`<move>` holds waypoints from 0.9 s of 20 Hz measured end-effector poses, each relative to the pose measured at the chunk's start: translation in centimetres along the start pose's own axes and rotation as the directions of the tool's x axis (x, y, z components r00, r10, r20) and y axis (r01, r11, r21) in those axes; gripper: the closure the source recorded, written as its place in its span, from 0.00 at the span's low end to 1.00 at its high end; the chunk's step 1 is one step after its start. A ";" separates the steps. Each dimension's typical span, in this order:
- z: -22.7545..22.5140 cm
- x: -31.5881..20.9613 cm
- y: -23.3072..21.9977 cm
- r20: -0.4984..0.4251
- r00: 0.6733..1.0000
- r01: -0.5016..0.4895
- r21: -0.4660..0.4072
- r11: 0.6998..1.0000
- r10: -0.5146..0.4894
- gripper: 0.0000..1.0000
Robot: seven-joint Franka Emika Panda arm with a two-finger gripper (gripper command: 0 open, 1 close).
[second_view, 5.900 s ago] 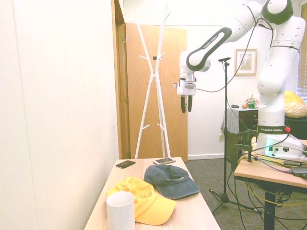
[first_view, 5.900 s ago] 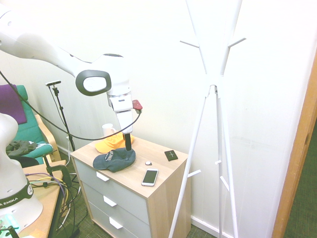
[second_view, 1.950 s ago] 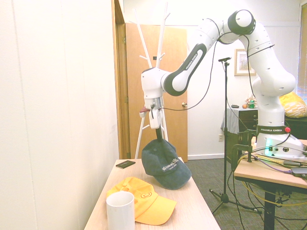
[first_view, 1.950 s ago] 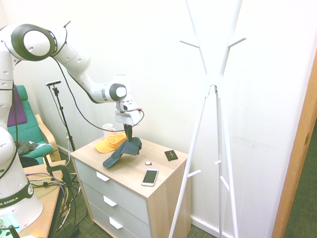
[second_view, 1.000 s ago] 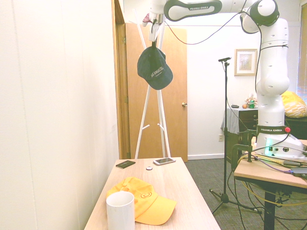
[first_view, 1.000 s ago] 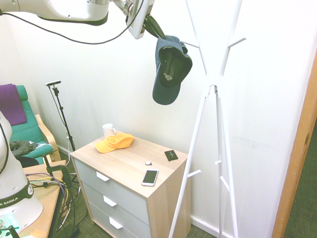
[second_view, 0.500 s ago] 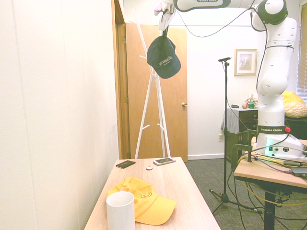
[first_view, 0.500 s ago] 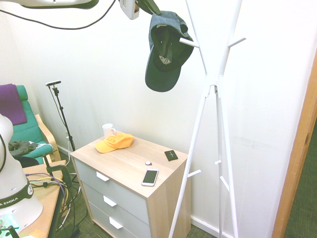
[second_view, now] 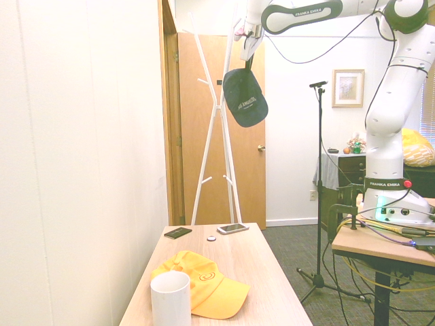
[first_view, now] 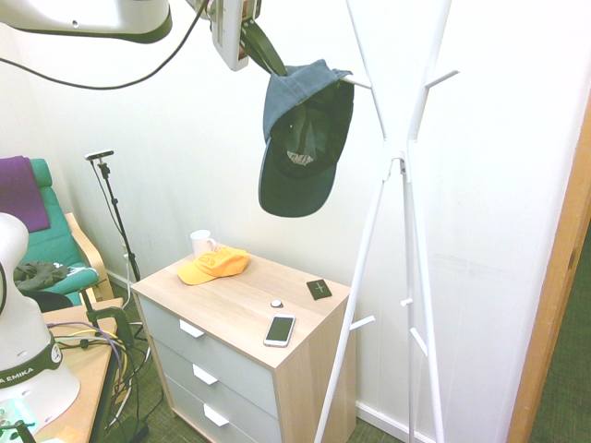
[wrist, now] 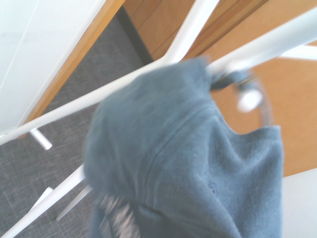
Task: Hang the cap
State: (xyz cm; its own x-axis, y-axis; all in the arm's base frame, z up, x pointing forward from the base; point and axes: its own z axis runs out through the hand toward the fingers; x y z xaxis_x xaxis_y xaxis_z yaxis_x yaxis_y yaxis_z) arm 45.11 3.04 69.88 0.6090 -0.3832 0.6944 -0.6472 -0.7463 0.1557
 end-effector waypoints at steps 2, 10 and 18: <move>0.8 -0.7 0.0 0.007 1.000 0.003 0.001 1.000 -0.003 0.00; 2.4 -2.0 -0.1 0.021 1.000 0.014 -0.005 1.000 -0.014 0.00; 2.6 -2.5 -0.8 0.023 1.000 0.012 -0.005 1.000 -0.011 0.00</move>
State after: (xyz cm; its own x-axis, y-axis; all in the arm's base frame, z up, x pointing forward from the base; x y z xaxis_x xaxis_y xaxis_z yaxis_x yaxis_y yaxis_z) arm 45.26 3.18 66.22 0.6269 -0.3871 0.6762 -0.6423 -0.7479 0.1673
